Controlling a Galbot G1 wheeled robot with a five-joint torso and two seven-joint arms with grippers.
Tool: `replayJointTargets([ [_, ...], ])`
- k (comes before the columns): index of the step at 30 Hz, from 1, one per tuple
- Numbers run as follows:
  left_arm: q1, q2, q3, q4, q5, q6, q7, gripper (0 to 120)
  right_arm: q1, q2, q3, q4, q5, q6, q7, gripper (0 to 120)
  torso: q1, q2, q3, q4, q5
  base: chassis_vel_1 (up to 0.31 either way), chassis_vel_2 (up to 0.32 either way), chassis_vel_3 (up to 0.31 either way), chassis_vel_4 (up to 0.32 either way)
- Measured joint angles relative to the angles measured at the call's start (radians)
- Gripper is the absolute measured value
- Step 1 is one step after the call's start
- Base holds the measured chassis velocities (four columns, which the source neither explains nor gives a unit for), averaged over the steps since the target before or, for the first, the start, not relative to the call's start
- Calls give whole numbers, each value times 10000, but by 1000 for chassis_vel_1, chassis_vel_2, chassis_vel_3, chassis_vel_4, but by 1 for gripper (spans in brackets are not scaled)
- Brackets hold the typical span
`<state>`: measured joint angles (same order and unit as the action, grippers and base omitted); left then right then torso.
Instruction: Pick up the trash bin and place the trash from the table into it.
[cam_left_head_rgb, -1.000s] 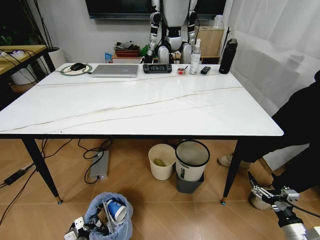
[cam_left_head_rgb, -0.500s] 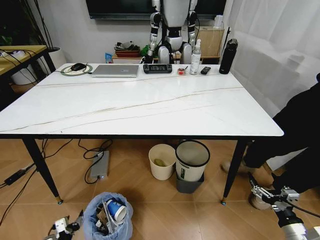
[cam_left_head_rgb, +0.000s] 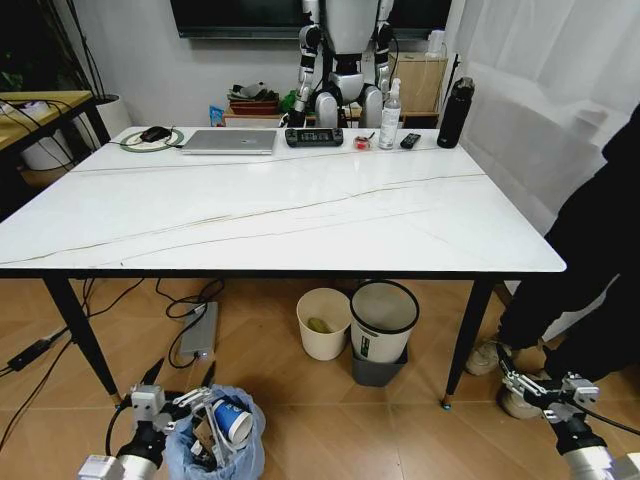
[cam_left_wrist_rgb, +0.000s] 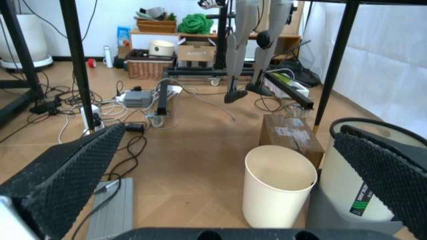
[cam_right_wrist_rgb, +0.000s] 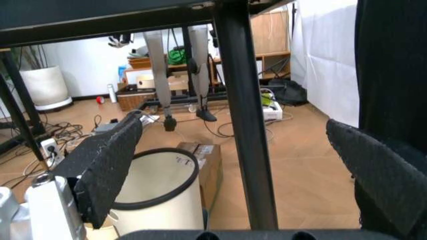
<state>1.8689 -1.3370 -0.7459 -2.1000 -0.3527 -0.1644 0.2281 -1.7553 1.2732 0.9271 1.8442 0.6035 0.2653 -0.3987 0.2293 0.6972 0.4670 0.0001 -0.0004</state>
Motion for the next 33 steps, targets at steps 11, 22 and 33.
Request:
replayJointTargets([
  [11,-42,-6,-1,91,-6,25,-5,107,0,0,0,0,0,0,0,100,2,2,1,0,4,0,0,0,0],
  [22,-64,-9,-4,151,-16,40,-21,100,0,0,0,0,0,0,0,100,2,4,2,0,3,0,0,0,0],
  [33,-72,-10,-5,174,-24,47,-28,100,0,0,0,0,0,0,0,100,2,4,2,0,3,0,0,0,0],
])
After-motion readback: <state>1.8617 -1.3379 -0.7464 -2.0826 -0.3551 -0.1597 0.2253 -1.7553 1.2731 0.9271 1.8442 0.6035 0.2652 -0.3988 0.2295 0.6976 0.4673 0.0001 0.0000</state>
